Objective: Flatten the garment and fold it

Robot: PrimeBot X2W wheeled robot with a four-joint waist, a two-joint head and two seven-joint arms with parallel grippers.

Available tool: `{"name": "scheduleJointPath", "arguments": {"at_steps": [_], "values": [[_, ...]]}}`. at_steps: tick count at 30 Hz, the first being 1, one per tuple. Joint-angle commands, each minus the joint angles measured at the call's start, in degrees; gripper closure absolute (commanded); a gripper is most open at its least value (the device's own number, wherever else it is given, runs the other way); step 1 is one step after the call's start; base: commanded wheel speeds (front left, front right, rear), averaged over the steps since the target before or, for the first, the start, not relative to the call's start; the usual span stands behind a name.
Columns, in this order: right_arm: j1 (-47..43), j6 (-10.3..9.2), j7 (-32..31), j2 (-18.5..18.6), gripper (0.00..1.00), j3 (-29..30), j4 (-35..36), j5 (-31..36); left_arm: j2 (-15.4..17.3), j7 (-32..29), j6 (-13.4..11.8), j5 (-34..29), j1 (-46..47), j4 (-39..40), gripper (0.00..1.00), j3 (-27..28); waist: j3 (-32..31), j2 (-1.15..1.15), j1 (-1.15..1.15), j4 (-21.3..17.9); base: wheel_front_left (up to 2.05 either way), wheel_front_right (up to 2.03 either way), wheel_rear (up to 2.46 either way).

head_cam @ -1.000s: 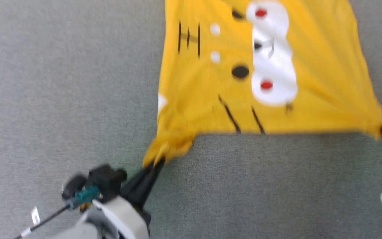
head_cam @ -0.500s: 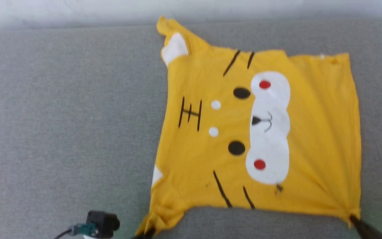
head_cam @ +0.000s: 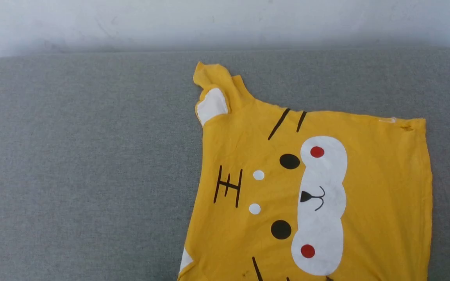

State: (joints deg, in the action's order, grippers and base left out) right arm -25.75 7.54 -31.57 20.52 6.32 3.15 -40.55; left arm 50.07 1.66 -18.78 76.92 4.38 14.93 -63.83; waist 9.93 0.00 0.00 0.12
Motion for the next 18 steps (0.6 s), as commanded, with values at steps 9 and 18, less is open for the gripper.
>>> {"name": "scheduleJointPath", "arguments": {"at_steps": [9, 18], "values": [[0.78, -0.05, 3.44, -0.75, 1.0, 2.01, 6.58, 1.48, 4.06, 9.47, -6.38, -7.81, 1.28, 1.78, 1.0, 4.33, -1.88, 0.0, 0.0, 0.44, 0.0, 0.0, 0.0], [13.5, -0.05, 7.77, 4.27, 1.0, 3.42, 16.4, 5.04, 9.09, 7.63, -11.99, -23.26, 15.54, 6.87, 1.0, 7.12, -1.41, 0.0, 0.0, 0.4, 0.0, 0.0, 0.0]]}}
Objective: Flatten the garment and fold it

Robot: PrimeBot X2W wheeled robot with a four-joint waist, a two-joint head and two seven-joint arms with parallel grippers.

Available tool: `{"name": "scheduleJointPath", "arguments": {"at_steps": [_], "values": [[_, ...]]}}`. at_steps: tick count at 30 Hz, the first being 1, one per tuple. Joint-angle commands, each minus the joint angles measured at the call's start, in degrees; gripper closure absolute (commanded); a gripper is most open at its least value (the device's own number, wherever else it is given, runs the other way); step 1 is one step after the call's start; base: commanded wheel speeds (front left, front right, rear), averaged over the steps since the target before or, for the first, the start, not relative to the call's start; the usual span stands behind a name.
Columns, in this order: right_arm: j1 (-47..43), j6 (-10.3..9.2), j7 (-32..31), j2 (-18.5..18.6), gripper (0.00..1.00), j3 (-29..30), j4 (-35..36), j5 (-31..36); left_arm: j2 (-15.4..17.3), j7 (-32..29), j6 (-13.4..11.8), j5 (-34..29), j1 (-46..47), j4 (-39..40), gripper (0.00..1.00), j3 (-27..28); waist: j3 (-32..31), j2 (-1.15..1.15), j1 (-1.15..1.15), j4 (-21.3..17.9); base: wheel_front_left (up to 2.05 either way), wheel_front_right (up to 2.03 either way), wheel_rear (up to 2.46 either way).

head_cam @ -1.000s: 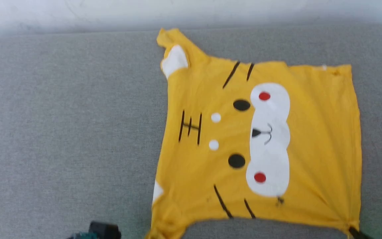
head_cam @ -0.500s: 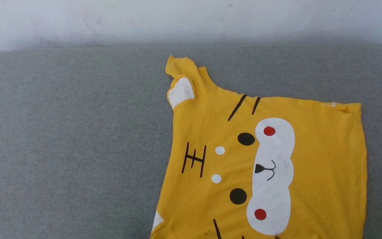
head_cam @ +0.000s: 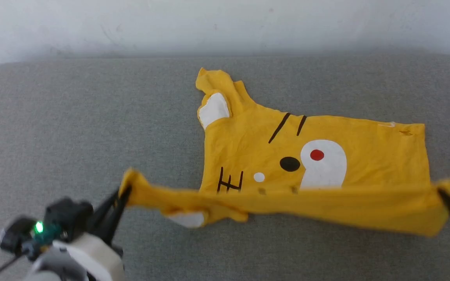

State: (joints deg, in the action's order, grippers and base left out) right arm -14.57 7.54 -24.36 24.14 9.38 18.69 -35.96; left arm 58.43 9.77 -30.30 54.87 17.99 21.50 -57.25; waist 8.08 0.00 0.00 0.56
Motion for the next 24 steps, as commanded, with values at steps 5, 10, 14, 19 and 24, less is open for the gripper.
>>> {"name": "scheduleJointPath", "arguments": {"at_steps": [5, 10, 14, 19, 24], "values": [[17.98, -0.05, 1.83, 5.19, 1.0, -1.07, 4.94, 2.06, 2.71, -6.44, 1.81, -9.15, 15.02, 1.75, 1.0, 2.53, 1.39, 0.0, 0.0, 0.05, 0.0, 0.0, 0.0], [36.08, -0.05, -0.88, 9.2, 1.0, -7.19, 3.55, 2.3, 1.93, -12.13, 8.34, -12.83, 28.37, -0.77, 1.0, 5.11, 1.79, 0.0, 0.0, -0.28, 0.0, 0.0, 0.0], [47.42, -0.05, -2.22, 11.07, 1.0, -11.49, 0.21, 3.1, 0.06, -15.01, 12.63, -12.94, 35.76, -3.76, 1.0, 6.64, 2.12, 0.0, 0.0, -0.38, 0.0, 0.0, 0.0], [64.29, -0.05, -4.27, 10.68, 1.0, -17.35, -7.66, 2.25, -2.98, -19.45, 19.09, -12.37, 47.26, -9.39, 1.0, 8.88, 4.42, 0.0, 0.0, -0.92, 0.0, 0.0, 0.0], [79.74, -0.05, -5.19, 7.68, 1.0, -19.96, -17.2, 2.96, -5.77, -23.54, 23.94, -13.4, 59.65, -15.22, 1.0, 11.01, 9.39, 0.0, 0.0, -1.89, 0.0, 0.0, 0.0]]}}
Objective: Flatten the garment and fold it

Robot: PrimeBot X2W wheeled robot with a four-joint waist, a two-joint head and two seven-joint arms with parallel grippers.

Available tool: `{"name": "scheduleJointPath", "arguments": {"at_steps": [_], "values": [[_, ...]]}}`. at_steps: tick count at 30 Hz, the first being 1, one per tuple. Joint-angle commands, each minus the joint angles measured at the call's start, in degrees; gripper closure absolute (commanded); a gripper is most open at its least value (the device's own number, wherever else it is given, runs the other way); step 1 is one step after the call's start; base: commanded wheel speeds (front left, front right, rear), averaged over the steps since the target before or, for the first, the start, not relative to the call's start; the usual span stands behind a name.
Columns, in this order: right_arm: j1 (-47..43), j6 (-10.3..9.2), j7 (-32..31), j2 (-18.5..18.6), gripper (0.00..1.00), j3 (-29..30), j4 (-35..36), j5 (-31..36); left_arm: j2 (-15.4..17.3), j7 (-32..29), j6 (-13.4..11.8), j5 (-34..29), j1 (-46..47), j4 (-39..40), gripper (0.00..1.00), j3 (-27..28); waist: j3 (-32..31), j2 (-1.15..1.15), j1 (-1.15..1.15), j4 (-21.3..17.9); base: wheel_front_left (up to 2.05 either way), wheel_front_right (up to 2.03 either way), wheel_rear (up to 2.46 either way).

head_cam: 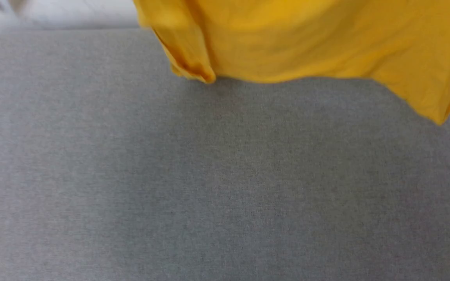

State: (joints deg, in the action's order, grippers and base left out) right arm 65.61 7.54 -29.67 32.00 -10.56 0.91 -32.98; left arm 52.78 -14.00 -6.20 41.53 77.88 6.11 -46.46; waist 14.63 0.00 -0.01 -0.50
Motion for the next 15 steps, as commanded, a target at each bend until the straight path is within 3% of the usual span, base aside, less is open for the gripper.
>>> {"name": "scheduleJointPath", "arguments": {"at_steps": [1, 4, 9, 15], "values": [[2.49, -0.05, 0.21, -0.86, 1.0, -0.38, -1.31, 0.52, -0.91, -0.38, 0.55, -0.59, 2.47, -1.31, 1.0, 0.65, 4.16, 0.0, 0.01, -1.06, 0.0, 0.0, 0.0], [13.38, -0.05, 0.8, -4.14, 1.0, -0.62, -8.52, 2.62, -3.63, -2.22, 3.46, -5.1, 13.86, -6.96, 1.0, 1.25, 10.84, 0.0, 0.01, -1.96, 0.0, 0.0, 0.0], [23.4, -0.05, 3.87, -6.09, 1.0, -0.92, -15.09, 5.1, -6.56, -1.18, 5.18, -10.34, 24.2, -12.01, 1.0, 1.71, 18.31, 0.0, 0.01, -2.86, 0.0, 0.0, 0.0], [33.4, -0.05, 10.9, -7.86, 1.0, -1.41, -24.89, 8.22, -9.75, 4.61, 6.15, -16.39, 34.27, -19.31, 1.0, 2.19, 25.9, 0.0, 0.01, -4.19, 0.0, 0.0, 0.0]]}}
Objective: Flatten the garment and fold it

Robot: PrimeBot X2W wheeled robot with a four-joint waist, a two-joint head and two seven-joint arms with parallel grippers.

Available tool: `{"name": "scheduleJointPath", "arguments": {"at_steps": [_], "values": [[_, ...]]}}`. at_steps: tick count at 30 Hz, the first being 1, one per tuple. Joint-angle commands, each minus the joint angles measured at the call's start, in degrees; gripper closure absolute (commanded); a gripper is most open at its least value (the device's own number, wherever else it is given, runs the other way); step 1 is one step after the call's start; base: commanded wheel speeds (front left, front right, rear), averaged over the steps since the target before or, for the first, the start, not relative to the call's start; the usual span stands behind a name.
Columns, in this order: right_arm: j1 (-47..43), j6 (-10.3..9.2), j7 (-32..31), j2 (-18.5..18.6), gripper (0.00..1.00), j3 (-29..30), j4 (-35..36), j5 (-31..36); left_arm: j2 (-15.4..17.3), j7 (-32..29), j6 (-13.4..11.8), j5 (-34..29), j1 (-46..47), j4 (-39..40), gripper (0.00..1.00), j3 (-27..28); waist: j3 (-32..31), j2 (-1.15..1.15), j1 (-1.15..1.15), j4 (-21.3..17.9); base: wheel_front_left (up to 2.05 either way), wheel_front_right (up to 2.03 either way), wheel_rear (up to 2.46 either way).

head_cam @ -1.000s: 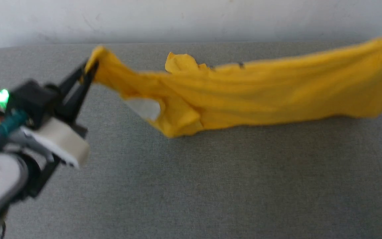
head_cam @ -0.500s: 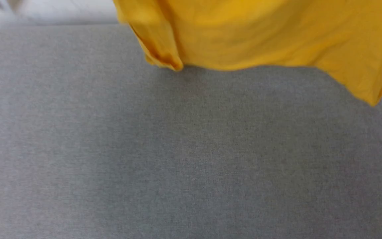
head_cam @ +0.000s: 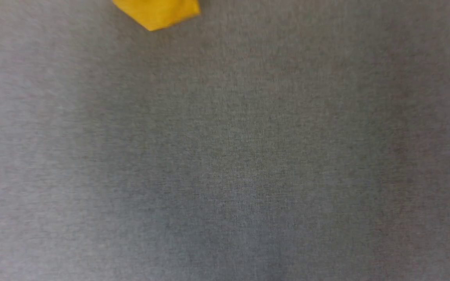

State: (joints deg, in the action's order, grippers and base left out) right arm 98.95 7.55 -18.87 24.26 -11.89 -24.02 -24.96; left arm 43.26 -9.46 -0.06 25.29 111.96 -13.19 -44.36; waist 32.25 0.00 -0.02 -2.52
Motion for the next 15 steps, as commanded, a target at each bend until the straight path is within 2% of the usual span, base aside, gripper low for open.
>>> {"name": "scheduleJointPath", "arguments": {"at_steps": [1, 5, 10, 15], "values": [[1.06, -0.06, 1.15, -0.11, 1.0, -0.32, -1.48, 0.76, -0.6, 0.76, 0.23, -0.7, 1.2, -1.05, 1.0, 0.02, 9.17, 0.0, 0.02, -2.34, 0.0, 0.0, 0.0], [2.86, -0.06, 5.16, 0.33, 1.0, -1.31, -6.88, 1.92, -1.91, 3.59, 1.11, -2.04, 3.57, -4.25, 1.0, -0.45, 11.72, 0.0, 0.02, -2.69, 0.0, 0.0, 0.0], [2.99, -0.06, 8.82, 2.06, 1.0, -4.07, -10.03, 1.8, -3.22, 7.57, 2.7, -3.2, 5.1, -5.91, 1.0, -1.49, 16.33, 0.0, 0.02, -3.16, 0.0, 0.0, 0.0], [2.38, -0.06, 11.99, 3.94, 1.0, -6.48, -11.06, 0.07, -5.01, 10.26, 3.66, -0.29, 3.09, -6.91, 1.0, -1.39, 20.29, 0.0, 0.02, -2.93, 0.0, 0.0, 0.0]]}}
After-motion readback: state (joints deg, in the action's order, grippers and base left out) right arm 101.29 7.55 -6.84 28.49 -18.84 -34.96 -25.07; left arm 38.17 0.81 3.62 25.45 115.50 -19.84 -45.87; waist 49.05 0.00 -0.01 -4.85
